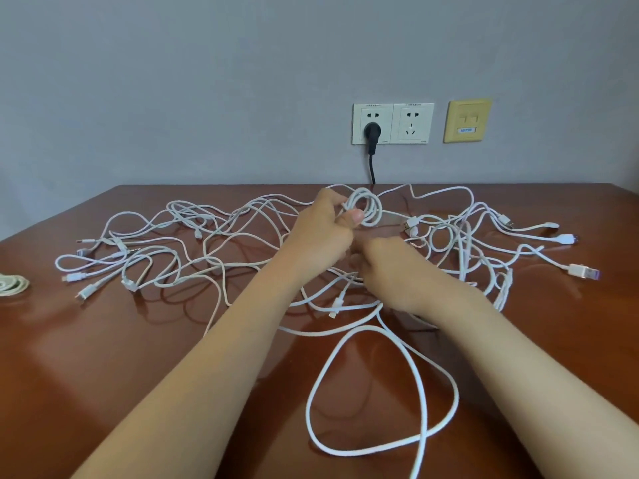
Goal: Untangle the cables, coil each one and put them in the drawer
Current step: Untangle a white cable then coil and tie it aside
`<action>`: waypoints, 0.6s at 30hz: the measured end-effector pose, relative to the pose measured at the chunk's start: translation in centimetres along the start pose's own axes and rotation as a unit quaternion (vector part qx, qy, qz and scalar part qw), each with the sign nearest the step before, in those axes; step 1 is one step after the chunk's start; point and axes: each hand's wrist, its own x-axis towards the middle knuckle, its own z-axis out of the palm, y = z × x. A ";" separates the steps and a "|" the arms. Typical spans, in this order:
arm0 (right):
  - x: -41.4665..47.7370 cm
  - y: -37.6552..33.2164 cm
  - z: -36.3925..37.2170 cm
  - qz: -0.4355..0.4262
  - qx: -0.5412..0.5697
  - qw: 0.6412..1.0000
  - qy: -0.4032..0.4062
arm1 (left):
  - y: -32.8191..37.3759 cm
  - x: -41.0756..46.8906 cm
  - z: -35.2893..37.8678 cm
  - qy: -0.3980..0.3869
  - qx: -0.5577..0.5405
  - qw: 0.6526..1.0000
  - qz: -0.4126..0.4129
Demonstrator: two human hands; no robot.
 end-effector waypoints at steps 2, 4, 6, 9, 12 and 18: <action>-0.6 -0.2 -1.0 -0.013 -0.122 0.992 0.005 | 0.1 0.0 -0.2 -0.006 0.047 0.999 -0.012; -1.2 -0.5 -2.0 -0.036 -0.221 0.974 0.020 | 0.0 0.0 -0.3 -0.015 0.124 0.992 -0.020; -1.5 -1.2 -2.6 -0.070 -0.277 0.957 0.046 | -0.3 -0.1 -0.4 -0.014 0.161 0.987 -0.016; -1.1 -1.0 -2.8 -0.109 -0.300 0.943 0.098 | -0.6 0.0 -0.8 -0.011 0.178 0.984 -0.018; -0.6 0.3 -2.6 -0.169 -0.238 0.935 0.200 | -0.9 0.0 -1.0 -0.035 0.169 0.985 -0.021; -0.7 1.2 -3.1 -0.147 -0.056 0.982 0.104 | -0.6 -0.7 -0.2 -0.186 0.122 0.974 0.035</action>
